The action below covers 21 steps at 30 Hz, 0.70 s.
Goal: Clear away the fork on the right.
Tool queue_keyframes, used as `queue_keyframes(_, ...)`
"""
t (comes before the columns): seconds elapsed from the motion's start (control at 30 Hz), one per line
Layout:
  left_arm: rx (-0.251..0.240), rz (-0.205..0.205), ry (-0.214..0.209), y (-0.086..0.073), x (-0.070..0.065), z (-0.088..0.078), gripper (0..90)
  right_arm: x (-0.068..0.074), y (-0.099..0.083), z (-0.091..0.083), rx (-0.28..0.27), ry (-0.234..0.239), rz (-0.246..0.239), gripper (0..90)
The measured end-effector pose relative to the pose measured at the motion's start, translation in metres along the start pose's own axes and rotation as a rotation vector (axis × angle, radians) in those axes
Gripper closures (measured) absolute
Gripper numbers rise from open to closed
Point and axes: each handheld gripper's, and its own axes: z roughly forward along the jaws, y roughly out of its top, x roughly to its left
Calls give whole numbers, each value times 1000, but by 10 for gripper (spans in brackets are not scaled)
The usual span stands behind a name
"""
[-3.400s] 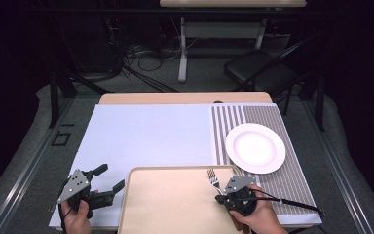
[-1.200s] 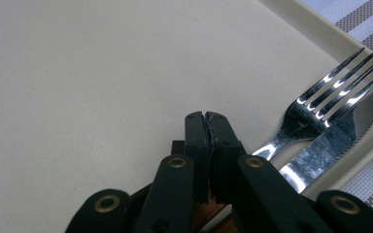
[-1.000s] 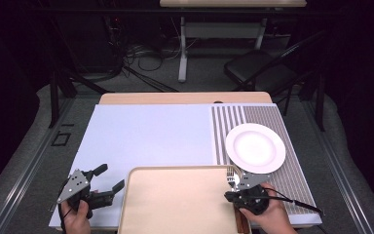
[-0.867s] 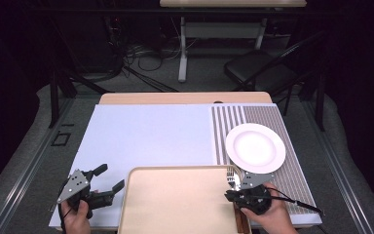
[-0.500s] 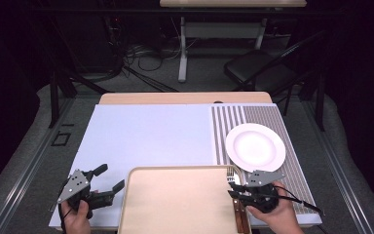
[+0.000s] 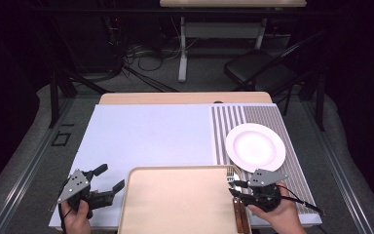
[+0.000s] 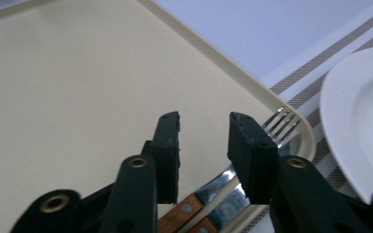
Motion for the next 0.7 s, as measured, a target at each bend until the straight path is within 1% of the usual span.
queue_keyframes(0.03, -1, -3, 0, 0, 0, 0, 155, -1, 0, -1, -3, -17, -15, 608)
queue_keyframes(0.07, -4, -5, -3, 0, 0, 0, 155, -2, 1, -2, 4, -26, -24, 579)
queue_keyframes(0.13, -6, -9, -1, 0, 1, 0, 155, -6, 1, -4, 18, -49, -10, 532)
queue_keyframes(0.2, -9, -11, 1, 0, 1, 0, 155, -10, 2, -8, 19, -70, 5, 520)
queue_keyframes(0.27, -10, -13, 1, -1, 1, 0, 155, -14, 2, -12, 10, -106, -2, 500)
queue_keyframes(0.33, -6, -9, 0, 0, 1, -1, 155, -17, 4, -17, 6, -137, -15, 494)
queue_keyframes(0.37, -6, -7, 0, 0, 1, -1, 155, -19, 4, -21, -3, -160, -36, 493)
queue_keyframes(0.4, -9, -10, -3, 0, 1, -1, 155, -20, 4, -22, -8, -168, -49, 477)
queue_keyframes(0.43, -9, -9, -3, 0, 1, -1, 155, -21, 4, -25, -17, -175, -57, 433)
queue_keyframes(0.47, -10, -11, -2, 0, 0, -1, 155, -22, 4, -27, -23, -177, -50, 356)
queue_keyframes(0.5, -10, -11, -2, 0, 0, -1, 155, -23, 5, -29, -21, -174, -41, 340)
queue_keyframes(0.53, -9, -9, -1, 0, 1, -1, 155, -25, 4, -31, -29, -186, -38, 332)
queue_keyframes(0.6, -8, -10, 1, 0, 0, -1, 155, -28, 3, -35, -59, -218, -30, 260)
queue_keyframes(0.7, -7, -12, 1, 0, 0, 0, 155, -36, -1, -40, -63, -268, 12, 179)
